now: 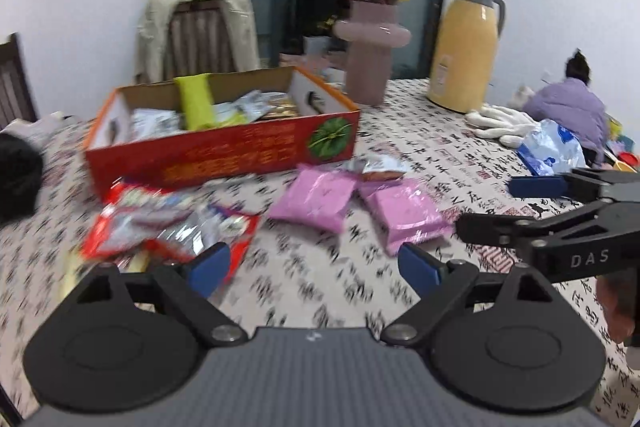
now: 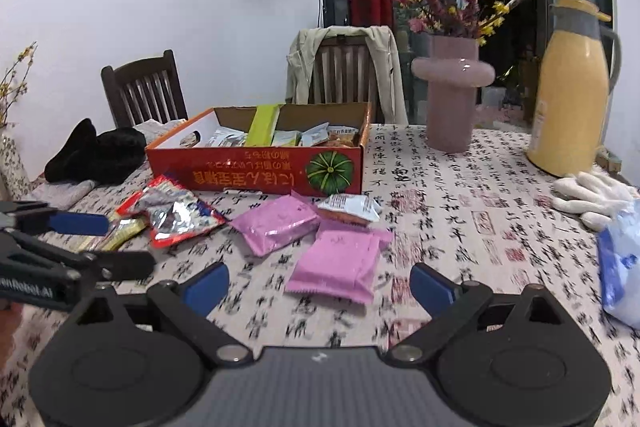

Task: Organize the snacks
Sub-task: 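Grasp a pink packet with the left tool while the right tool grasps a white packet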

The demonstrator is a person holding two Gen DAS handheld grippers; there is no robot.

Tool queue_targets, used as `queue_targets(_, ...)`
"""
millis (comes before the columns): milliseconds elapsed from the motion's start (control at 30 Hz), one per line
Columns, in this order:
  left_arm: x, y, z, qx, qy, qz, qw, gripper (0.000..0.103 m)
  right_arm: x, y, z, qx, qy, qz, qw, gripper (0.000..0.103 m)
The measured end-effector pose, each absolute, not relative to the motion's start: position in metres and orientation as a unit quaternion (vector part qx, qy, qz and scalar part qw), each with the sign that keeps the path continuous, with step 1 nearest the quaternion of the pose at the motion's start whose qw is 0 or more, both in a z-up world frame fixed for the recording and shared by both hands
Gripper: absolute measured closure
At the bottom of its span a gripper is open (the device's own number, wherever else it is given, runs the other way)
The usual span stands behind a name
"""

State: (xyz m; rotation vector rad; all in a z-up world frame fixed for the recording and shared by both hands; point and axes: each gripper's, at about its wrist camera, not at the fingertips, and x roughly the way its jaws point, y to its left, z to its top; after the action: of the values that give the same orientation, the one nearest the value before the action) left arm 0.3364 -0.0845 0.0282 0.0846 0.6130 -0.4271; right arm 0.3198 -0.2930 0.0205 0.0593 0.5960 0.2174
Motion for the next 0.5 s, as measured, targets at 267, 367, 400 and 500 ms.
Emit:
queue_targets(267,0.425,-0.113,0.006,0.064,0.328,-0.220,0.916,0.013,0.398,-0.308,0.016,0.067,0.324,0.105,0.938,0.014)
queue_targets(367,0.447,-0.123,-0.008,0.068,0.343,-0.226,0.909,0.017,0.428,-0.313,0.011,0.086,0.331,0.096,0.935,0.015)
queue_targets(400,0.451,-0.125,-0.011,0.068,0.347,-0.229,0.907,0.020,0.438,-0.313,0.008,0.089,0.333,0.094,0.934,0.016)
queue_targets(500,0.465,-0.133,-0.022,0.070,0.358,-0.239,0.900,0.027,0.464,-0.309,-0.002,0.090,0.344,0.091,0.930,0.019)
